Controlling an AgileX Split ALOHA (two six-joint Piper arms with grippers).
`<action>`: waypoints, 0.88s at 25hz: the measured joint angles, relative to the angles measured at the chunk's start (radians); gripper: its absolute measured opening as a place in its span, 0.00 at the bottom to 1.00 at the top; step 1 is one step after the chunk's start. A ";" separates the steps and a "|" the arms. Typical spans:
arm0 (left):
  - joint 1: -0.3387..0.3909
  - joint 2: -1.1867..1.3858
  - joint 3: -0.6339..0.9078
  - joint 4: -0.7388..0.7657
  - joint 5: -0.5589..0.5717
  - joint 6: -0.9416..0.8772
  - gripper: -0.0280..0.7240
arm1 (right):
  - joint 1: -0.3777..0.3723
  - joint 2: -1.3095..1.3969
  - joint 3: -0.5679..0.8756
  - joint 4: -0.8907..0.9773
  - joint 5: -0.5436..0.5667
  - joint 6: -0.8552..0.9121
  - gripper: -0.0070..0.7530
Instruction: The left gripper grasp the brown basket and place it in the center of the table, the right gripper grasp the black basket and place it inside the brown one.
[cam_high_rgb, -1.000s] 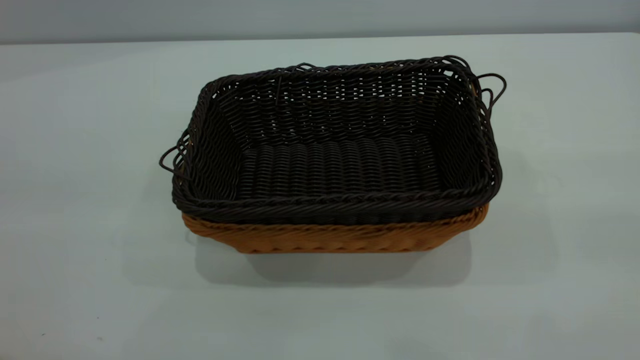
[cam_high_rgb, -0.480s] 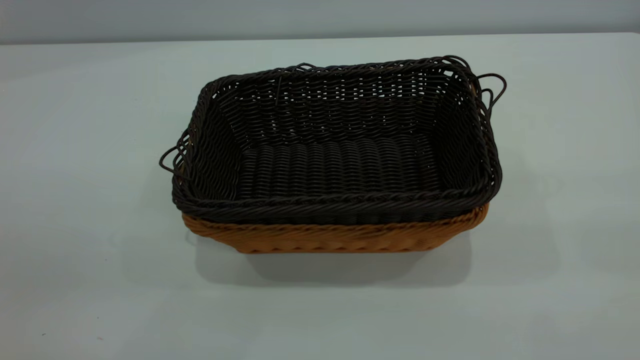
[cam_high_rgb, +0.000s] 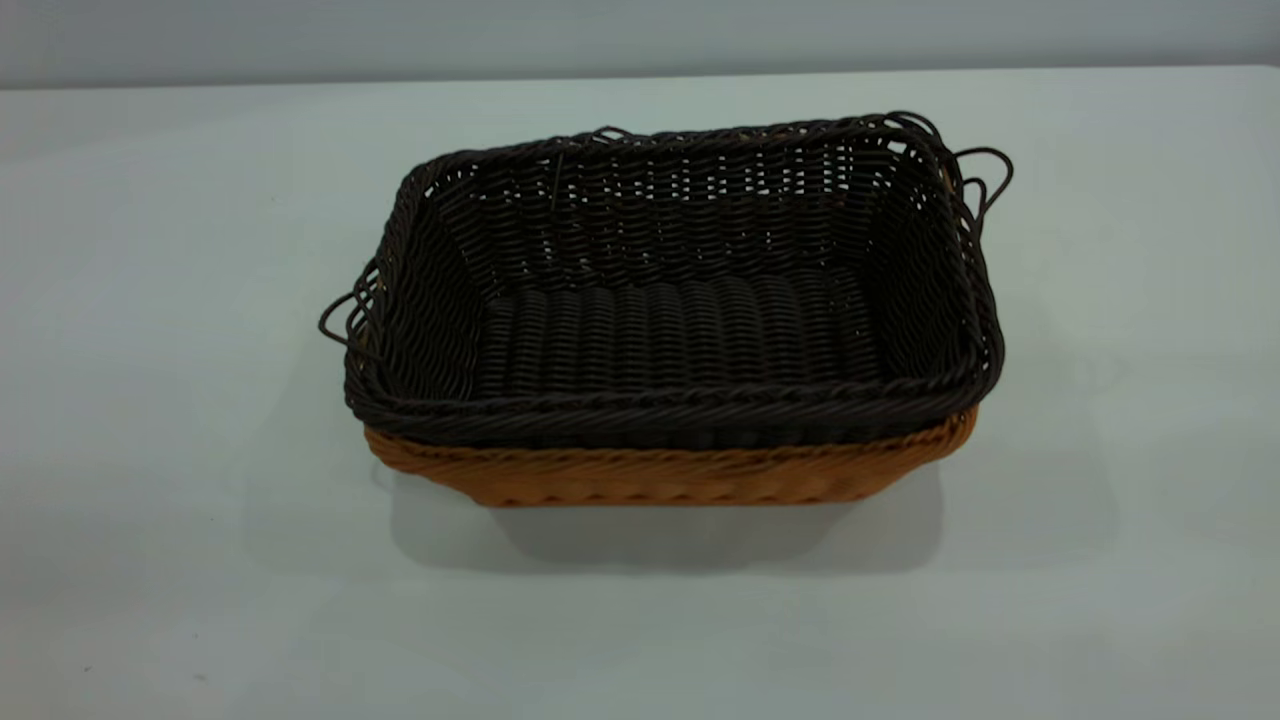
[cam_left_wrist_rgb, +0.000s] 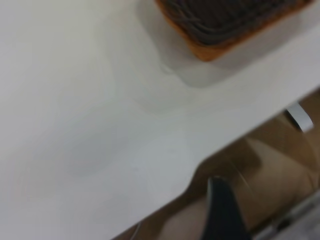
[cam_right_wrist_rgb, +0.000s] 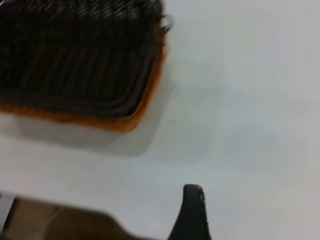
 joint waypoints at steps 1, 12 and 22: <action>0.039 -0.014 0.000 0.000 0.001 0.000 0.63 | -0.031 -0.025 0.000 0.000 0.000 0.001 0.72; 0.424 -0.150 0.000 0.000 0.007 0.000 0.63 | -0.085 -0.116 0.000 0.000 0.007 0.001 0.72; 0.508 -0.159 0.000 0.000 0.010 0.000 0.63 | -0.085 -0.116 0.000 0.000 0.007 0.001 0.72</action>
